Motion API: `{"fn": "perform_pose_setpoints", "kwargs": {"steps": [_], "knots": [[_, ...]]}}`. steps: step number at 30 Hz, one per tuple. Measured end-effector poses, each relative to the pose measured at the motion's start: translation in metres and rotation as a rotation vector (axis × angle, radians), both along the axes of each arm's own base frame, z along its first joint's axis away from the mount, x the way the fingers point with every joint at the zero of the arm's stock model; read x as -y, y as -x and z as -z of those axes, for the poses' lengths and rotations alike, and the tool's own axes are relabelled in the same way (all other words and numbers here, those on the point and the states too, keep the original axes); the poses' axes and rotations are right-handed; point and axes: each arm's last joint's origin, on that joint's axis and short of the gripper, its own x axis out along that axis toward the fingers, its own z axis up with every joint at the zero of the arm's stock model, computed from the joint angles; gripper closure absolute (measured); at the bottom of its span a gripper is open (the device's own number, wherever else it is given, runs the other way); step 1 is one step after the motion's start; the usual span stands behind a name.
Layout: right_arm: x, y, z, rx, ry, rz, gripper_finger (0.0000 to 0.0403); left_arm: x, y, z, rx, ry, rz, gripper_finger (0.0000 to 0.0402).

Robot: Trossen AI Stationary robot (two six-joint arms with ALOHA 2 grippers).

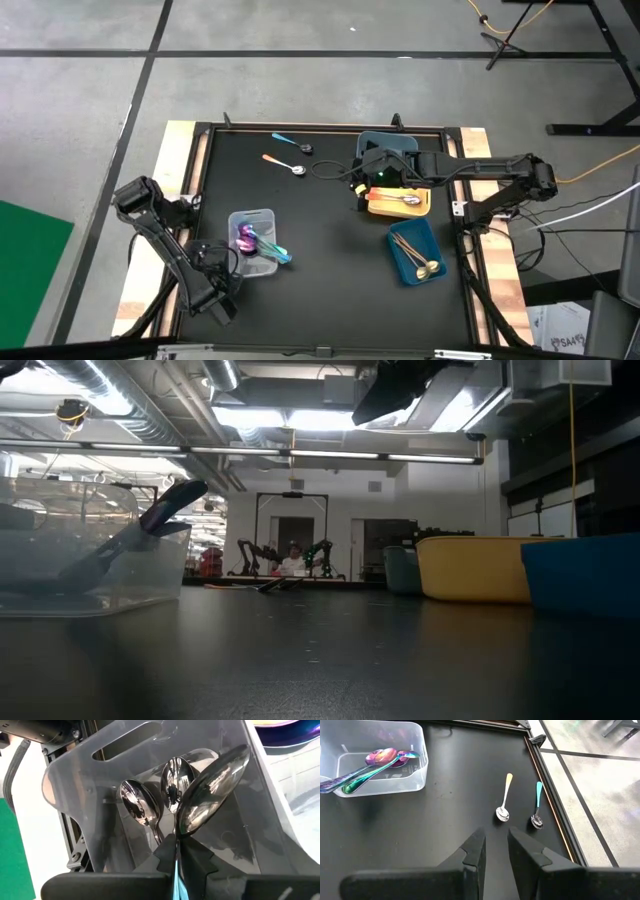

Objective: Sort silverware by color (type)
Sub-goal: Put the light blue spoon into the black bin, then put the orange spoon into the yellow bin

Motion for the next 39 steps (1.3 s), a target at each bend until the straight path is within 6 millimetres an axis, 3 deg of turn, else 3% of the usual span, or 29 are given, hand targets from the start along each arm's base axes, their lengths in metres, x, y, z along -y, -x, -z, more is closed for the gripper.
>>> {"fn": "perform_pose_setpoints", "kwargs": {"steps": [22,33,39], "knots": [[-0.0001,-0.0001,0.0001,0.000,-0.002,-0.002,0.0330,-0.0013,-0.0015,0.0001,-0.015,0.011,-0.014,0.0381],[0.0000,-0.0001,0.0001,0.000,-0.001,-0.001,0.0330,-0.0013,-0.0016,0.0002,-0.016,0.011,0.002,0.0307],[0.0000,-0.0001,0.0001,0.000,0.000,0.001,0.0330,-0.0014,-0.0017,0.0002,-0.014,0.010,0.003,0.0290]]}}
